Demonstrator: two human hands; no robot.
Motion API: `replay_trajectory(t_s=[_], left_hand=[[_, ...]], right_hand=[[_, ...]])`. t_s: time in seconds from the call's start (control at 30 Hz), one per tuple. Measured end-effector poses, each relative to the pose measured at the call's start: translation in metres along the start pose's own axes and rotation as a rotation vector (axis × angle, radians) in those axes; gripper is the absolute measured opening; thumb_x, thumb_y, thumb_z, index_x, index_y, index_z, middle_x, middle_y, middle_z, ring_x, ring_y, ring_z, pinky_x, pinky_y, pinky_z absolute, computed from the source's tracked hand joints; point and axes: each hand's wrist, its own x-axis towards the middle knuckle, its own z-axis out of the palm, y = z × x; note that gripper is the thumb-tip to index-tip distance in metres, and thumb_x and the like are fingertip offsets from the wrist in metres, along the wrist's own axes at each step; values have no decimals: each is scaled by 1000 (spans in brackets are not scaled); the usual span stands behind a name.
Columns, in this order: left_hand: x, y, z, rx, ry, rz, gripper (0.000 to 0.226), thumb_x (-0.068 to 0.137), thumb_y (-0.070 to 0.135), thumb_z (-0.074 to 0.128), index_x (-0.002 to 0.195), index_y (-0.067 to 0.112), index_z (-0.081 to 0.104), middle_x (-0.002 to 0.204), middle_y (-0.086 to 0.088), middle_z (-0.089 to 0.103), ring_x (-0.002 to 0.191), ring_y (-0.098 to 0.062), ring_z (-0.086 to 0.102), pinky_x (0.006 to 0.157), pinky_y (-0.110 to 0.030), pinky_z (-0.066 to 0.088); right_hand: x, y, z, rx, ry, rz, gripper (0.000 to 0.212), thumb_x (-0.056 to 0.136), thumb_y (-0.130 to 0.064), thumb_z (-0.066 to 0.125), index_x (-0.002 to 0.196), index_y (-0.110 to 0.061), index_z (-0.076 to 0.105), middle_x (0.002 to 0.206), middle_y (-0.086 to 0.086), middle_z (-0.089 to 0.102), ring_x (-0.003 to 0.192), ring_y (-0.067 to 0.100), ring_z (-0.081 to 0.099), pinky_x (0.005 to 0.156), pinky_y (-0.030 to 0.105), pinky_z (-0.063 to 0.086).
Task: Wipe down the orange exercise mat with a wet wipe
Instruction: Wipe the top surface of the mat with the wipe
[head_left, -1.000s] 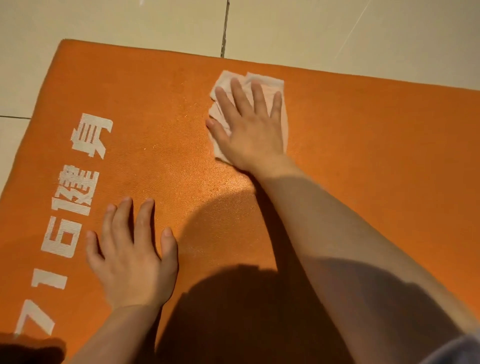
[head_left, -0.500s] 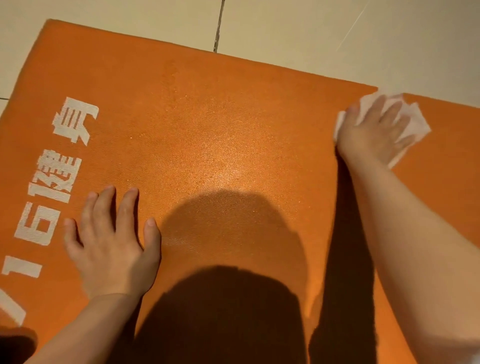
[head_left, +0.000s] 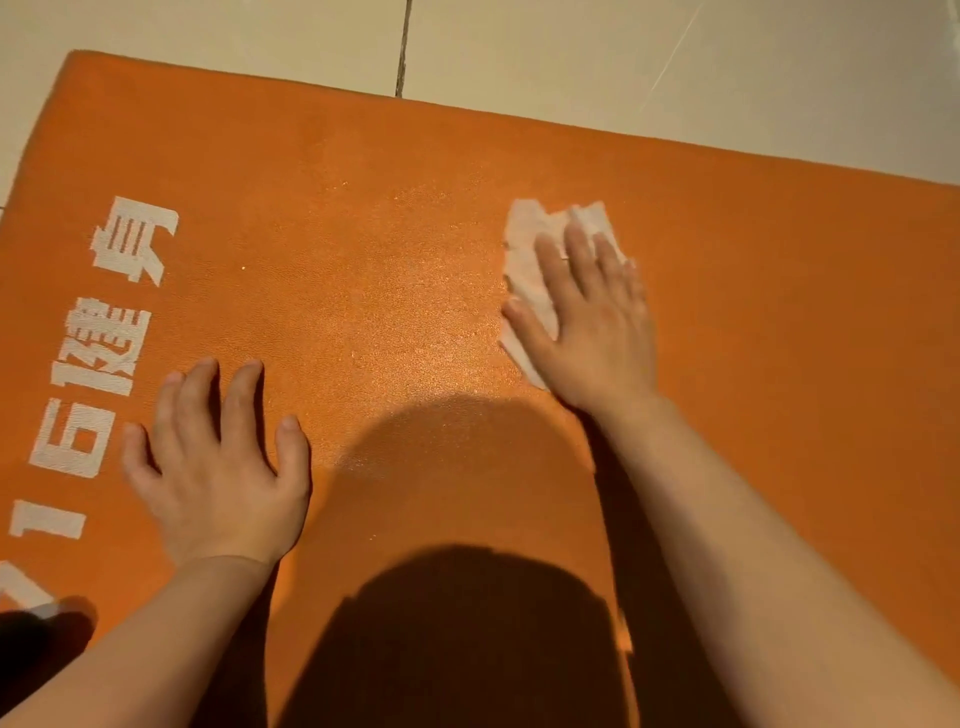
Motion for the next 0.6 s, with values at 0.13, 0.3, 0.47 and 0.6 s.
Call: replay_trajectory(t_s=[0.13, 0.3, 0.47, 0.6], left_hand=[[1, -1, 0, -9, -27, -17, 56, 91, 42, 37, 142, 19, 45, 151, -12, 34, 146, -28, 20, 115, -57, 10], [1, -1, -2, -19, -45, -24, 56, 91, 41, 37, 142, 20, 45, 152, -11, 33, 147, -27, 19, 116, -57, 9], [2, -1, -3, -29, -32, -16, 56, 91, 41, 38, 142, 20, 45, 152, -11, 33, 146, -28, 20, 115, -57, 10], [0, -2, -1, -22, -13, 3, 56, 91, 42, 38, 142, 19, 45, 151, -12, 35, 146, -29, 21, 115, -58, 11]], right_hand=[[-38, 95, -16, 17, 27, 496, 73, 97, -66, 18, 158, -25, 13, 165, 4, 4, 151, 25, 1, 122, 48, -1], [-58, 75, -11, 66, 43, 768, 74, 99, -63, 16, 158, -21, 6, 165, 9, -1, 151, 30, -3, 120, 52, -5], [-56, -53, 22, -34, 13, 321, 85, 87, -70, 4, 157, -23, 8, 164, 9, 2, 151, 34, 0, 114, 55, -16], [-88, -117, 35, 43, 9, -8, 71, 95, -63, 28, 154, -25, 27, 163, 6, 19, 151, 32, 10, 119, 57, -1]])
